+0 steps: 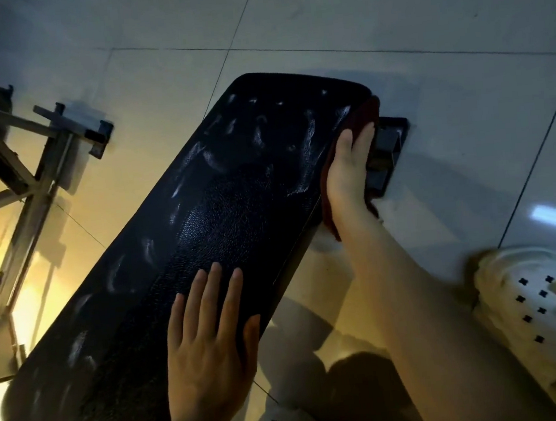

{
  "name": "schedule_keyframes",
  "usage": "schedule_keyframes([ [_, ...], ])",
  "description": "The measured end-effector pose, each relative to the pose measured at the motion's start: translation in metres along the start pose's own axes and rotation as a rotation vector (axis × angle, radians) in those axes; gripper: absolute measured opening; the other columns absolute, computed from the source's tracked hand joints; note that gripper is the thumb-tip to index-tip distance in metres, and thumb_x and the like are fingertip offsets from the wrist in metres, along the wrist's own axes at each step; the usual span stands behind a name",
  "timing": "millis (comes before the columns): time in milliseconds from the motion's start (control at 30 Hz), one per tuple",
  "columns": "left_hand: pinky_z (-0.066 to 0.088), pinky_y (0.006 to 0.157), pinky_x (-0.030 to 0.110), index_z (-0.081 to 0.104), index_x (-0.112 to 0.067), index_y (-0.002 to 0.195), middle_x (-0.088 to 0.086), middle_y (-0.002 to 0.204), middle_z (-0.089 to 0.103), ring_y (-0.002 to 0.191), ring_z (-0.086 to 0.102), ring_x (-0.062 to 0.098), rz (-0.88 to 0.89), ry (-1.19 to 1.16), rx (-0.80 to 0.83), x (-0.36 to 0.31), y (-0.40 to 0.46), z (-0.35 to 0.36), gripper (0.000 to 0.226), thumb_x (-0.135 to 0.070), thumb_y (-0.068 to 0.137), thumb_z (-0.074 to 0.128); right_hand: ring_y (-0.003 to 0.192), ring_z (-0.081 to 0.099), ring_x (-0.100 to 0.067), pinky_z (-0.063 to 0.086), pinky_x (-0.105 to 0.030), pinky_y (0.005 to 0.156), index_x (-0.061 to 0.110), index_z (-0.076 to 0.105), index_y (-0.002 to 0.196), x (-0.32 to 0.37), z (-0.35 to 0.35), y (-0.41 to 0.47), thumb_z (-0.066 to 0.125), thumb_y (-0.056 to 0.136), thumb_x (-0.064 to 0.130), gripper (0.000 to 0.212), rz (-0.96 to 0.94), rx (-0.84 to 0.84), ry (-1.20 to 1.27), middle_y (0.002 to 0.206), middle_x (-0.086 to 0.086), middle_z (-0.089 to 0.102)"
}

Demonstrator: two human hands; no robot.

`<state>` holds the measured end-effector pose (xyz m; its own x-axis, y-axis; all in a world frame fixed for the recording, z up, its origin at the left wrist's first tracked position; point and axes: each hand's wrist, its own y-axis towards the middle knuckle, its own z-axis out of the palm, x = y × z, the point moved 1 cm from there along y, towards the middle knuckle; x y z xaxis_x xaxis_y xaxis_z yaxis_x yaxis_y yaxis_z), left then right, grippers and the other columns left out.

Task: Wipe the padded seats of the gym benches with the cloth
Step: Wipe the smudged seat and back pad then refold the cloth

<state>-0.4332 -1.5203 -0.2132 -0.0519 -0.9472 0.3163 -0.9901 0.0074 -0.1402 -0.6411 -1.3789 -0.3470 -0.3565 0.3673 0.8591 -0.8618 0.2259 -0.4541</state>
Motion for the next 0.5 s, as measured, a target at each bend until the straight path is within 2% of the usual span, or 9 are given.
schedule_keyframes([
  [67, 0.016, 0.119, 0.046, 0.025, -0.020, 0.149, 0.010, 0.154, 0.031, 0.145, 0.022, 0.027, 0.006, 0.000, 0.006, -0.002, 0.001, 0.000, 0.056, -0.050, 0.103, 0.015, 0.151, 0.001, -0.016, 0.010, -0.045, 0.123, 0.019, -0.009, 0.155, -0.007, 0.003, -0.041, 0.022, 0.096, 0.057, 0.077, -0.050, 0.067, -0.014, 0.165, -0.001, -0.005],
  [133, 0.019, 0.117, 0.048, 0.025, -0.020, 0.149, 0.011, 0.154, 0.032, 0.145, 0.023, 0.028, 0.012, 0.016, 0.011, -0.002, 0.001, -0.001, 0.056, -0.049, 0.103, 0.015, 0.150, -0.001, -0.010, 0.008, -0.036, 0.124, 0.021, -0.010, 0.154, -0.018, 0.006, -0.090, 0.022, 0.094, 0.064, 0.081, -0.071, 0.141, 0.011, 0.164, -0.001, -0.008],
  [200, 0.019, 0.118, 0.046, 0.025, -0.019, 0.150, 0.010, 0.154, 0.031, 0.145, 0.023, 0.027, 0.017, 0.019, 0.011, -0.001, 0.000, -0.001, 0.056, -0.048, 0.103, 0.015, 0.149, -0.002, -0.003, 0.006, -0.020, 0.121, 0.032, -0.011, 0.151, -0.029, 0.009, -0.136, 0.020, 0.089, 0.075, 0.081, -0.117, 0.188, 0.042, 0.164, 0.001, -0.012],
  [233, 0.017, 0.118, 0.044, 0.025, -0.019, 0.150, 0.010, 0.155, 0.031, 0.145, 0.023, 0.026, 0.017, 0.013, 0.011, -0.002, -0.001, -0.001, 0.056, -0.048, 0.103, 0.015, 0.149, -0.004, -0.003, 0.007, -0.020, 0.121, 0.038, -0.011, 0.148, -0.033, 0.010, -0.152, 0.019, 0.088, 0.076, 0.077, -0.132, 0.198, 0.046, 0.163, 0.003, -0.013],
  [300, 0.014, 0.119, 0.041, 0.026, -0.019, 0.150, 0.010, 0.156, 0.030, 0.145, 0.023, 0.025, 0.013, 0.007, 0.006, -0.001, -0.002, -0.002, 0.056, -0.048, 0.103, 0.016, 0.150, -0.005, -0.008, 0.010, -0.034, 0.124, 0.044, -0.015, 0.144, -0.038, 0.016, -0.162, 0.017, 0.092, 0.072, 0.067, -0.143, 0.170, 0.023, 0.162, 0.005, -0.012],
  [367, 0.016, 0.118, 0.041, 0.028, -0.019, 0.150, 0.010, 0.155, 0.032, 0.144, 0.026, 0.025, 0.014, 0.003, -0.012, -0.002, -0.001, -0.002, 0.056, -0.048, 0.103, 0.016, 0.151, 0.006, -0.014, 0.013, -0.043, 0.123, 0.047, -0.011, 0.148, -0.031, 0.020, -0.148, 0.019, 0.097, 0.061, 0.061, -0.106, 0.100, 0.017, 0.164, 0.001, 0.003],
  [433, 0.017, 0.117, 0.042, 0.029, -0.019, 0.149, 0.010, 0.154, 0.034, 0.143, 0.027, 0.026, 0.015, -0.009, -0.031, -0.001, -0.001, -0.002, 0.055, -0.048, 0.103, 0.017, 0.149, 0.016, -0.026, 0.018, -0.050, 0.120, 0.034, -0.005, 0.154, -0.017, 0.021, -0.113, 0.022, 0.099, 0.050, 0.064, -0.083, 0.033, 0.024, 0.162, -0.014, 0.012],
  [500, 0.019, 0.117, 0.042, 0.030, -0.020, 0.149, 0.010, 0.153, 0.035, 0.143, 0.028, 0.027, 0.022, -0.019, -0.054, -0.001, 0.001, -0.001, 0.054, -0.048, 0.104, 0.018, 0.151, 0.008, -0.022, 0.013, -0.045, 0.122, 0.013, -0.004, 0.156, -0.004, 0.014, -0.056, 0.024, 0.104, 0.040, 0.064, -0.040, -0.037, -0.009, 0.164, -0.013, 0.004],
])
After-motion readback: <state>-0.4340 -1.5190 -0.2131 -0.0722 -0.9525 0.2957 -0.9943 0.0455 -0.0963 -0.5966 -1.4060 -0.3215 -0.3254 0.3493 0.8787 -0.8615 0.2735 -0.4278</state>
